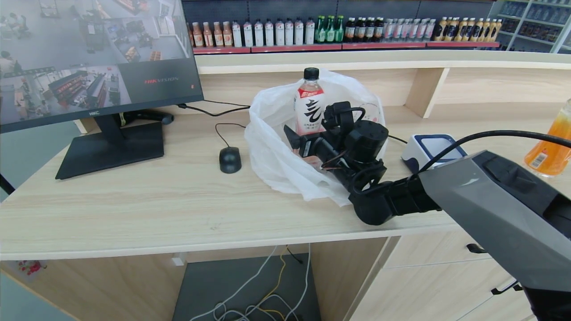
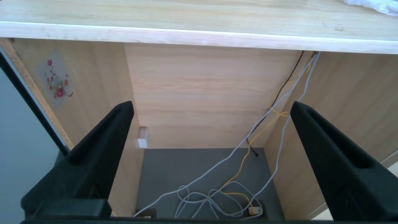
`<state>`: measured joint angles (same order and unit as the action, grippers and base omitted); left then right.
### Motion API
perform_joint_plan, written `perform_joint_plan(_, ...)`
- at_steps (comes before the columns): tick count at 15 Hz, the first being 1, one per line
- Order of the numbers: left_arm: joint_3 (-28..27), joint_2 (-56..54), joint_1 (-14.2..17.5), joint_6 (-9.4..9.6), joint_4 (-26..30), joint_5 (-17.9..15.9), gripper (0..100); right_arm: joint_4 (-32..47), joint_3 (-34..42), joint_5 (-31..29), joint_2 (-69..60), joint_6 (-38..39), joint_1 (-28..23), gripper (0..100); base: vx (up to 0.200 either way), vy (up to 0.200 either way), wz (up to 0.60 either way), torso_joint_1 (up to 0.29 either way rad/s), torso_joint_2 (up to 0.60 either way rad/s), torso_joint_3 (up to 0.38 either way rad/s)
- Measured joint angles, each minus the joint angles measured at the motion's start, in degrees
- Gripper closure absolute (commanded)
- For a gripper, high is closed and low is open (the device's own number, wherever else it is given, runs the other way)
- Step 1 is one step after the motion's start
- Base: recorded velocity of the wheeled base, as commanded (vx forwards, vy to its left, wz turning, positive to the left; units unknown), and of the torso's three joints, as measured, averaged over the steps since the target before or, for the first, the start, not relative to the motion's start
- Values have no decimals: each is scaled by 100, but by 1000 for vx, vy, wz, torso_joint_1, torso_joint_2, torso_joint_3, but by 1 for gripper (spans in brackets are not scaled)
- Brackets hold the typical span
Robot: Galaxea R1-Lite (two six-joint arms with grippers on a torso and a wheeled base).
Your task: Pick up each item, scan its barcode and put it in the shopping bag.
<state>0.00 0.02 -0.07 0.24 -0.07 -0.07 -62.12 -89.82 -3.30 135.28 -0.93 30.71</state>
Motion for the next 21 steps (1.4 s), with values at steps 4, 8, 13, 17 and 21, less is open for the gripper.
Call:
perform_joint_plan(4,0,0,0,0,0,-2,0,-4,-11,-2,-16,-2,-4,0,0,0,0,0,0,0)
perform_joint_plan(8,0,0,0,0,0,-2,0,2,24,-6,-143,-18,-1,0,0,0,0,0,0,0)
perform_joint_plan(13,0,0,0,2,0,-2,0,101,167,-13,-590,-84,13,0,0,0,0,0,0,0)
perform_joint_plan(17,0,0,0,2,0,0,0,-200,947,-35,-1163,-82,73,0,0,0,0,0,0,0)
perform_joint_plan(21,0,0,0,2,0,-2,0,-335,1987,-22,-2072,-41,127,0,0,0,0,0,0,0)
